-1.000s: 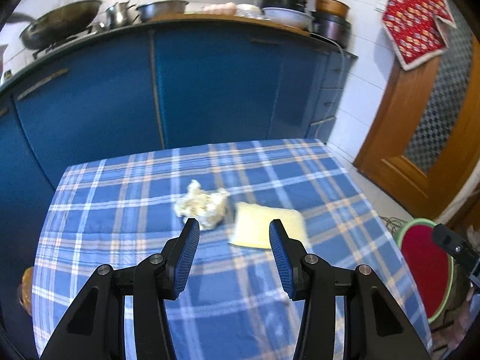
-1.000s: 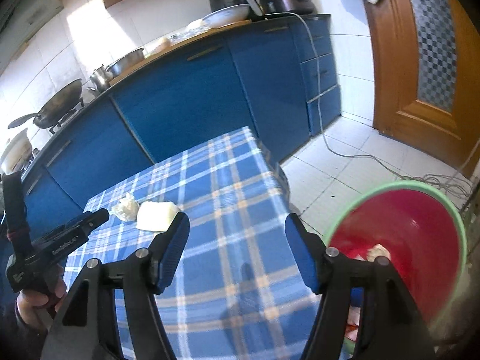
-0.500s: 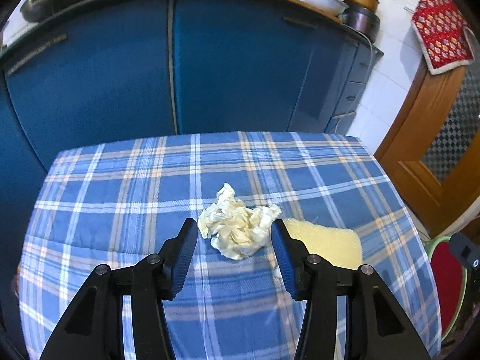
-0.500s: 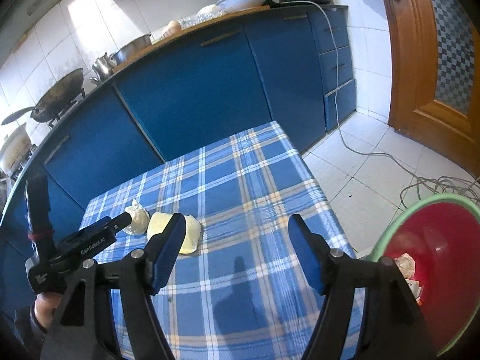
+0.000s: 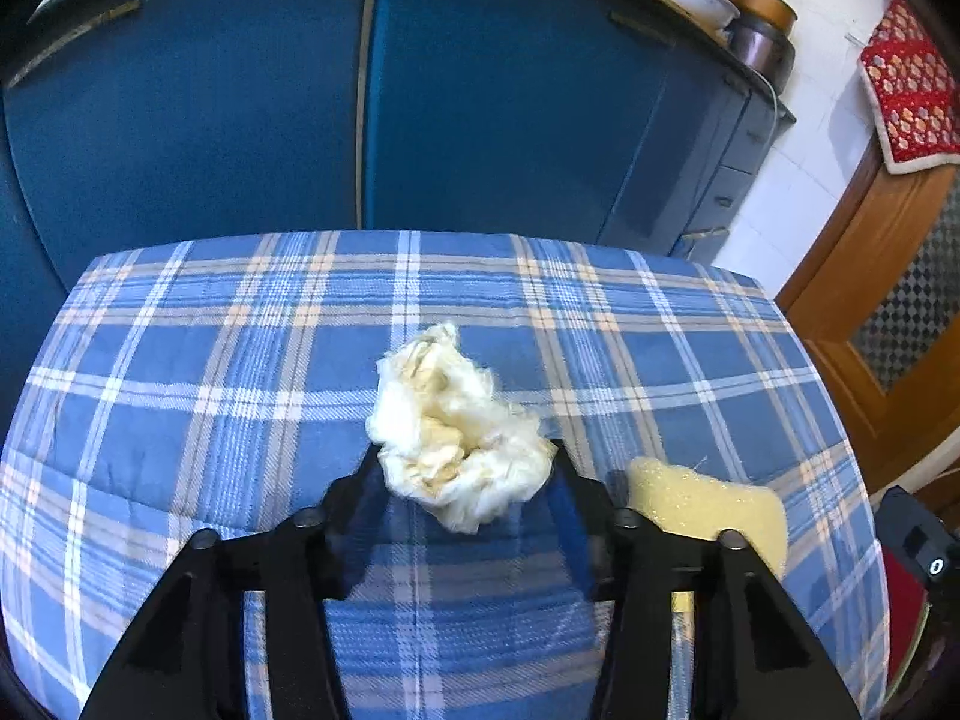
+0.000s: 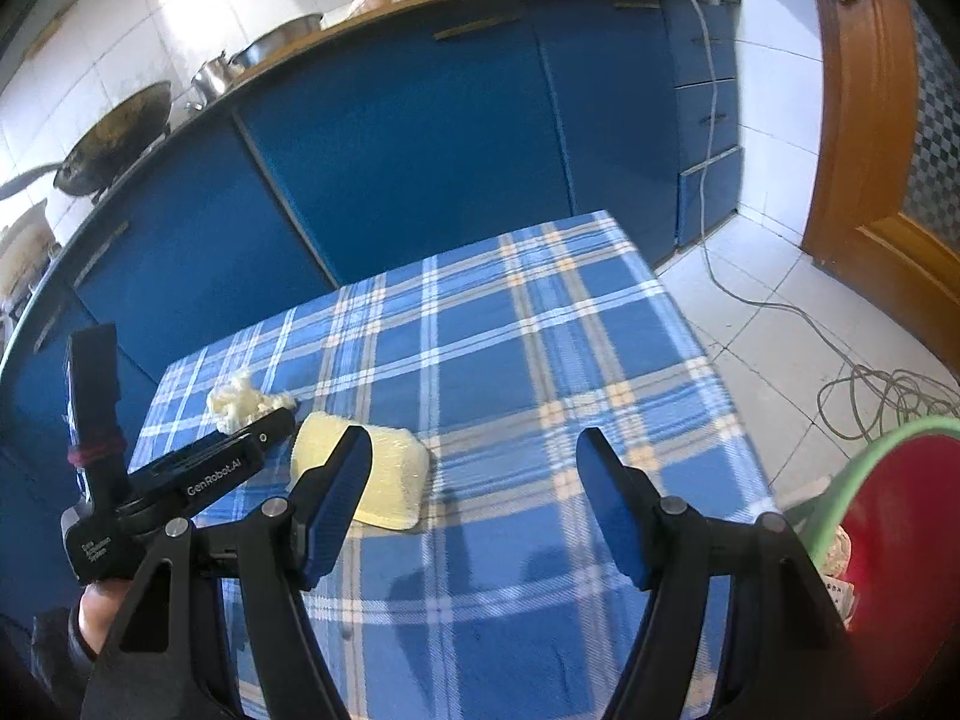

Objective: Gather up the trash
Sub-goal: 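Grasp the crumpled paper ball with the left tool while the right tool grasps the yellow sponge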

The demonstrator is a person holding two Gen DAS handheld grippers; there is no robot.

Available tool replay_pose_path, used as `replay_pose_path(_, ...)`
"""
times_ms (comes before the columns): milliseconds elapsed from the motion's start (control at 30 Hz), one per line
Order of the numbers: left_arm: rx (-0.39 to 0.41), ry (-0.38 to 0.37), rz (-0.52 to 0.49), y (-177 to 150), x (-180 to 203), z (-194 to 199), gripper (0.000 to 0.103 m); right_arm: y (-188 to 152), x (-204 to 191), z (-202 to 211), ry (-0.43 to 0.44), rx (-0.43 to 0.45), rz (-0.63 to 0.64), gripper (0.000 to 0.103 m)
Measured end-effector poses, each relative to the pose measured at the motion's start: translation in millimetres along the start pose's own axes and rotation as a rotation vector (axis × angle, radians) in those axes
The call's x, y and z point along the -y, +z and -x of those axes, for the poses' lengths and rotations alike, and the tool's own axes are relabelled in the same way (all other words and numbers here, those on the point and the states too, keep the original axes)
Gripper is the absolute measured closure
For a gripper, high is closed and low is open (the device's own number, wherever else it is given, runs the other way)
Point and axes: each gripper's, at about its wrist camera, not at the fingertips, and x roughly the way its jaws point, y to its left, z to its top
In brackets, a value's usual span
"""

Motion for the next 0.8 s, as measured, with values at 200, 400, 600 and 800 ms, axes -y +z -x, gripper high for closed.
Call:
replay_pose_path(200, 0.011, -0.027, 0.03, 0, -11, 4, 0.071, -2, -12, -19, 0.009, -0.034, 0.028, 0.031)
replay_pose_path(400, 0.039, -0.028, 0.044, -2, -24, 22, 0.071, -4, -26, -37, 0.018, -0.066, 0.04, 0.025)
replay_pose_path(600, 0.059, -0.015, 0.07, -6, -38, 45, 0.071, -6, -38, -58, 0.035, -0.123, 0.036, 0.025)
replay_pose_path(800, 0.073, -0.011, 0.094, -9, -48, 58, 0.071, -6, -48, -69, 0.009, -0.129, 0.009, 0.016)
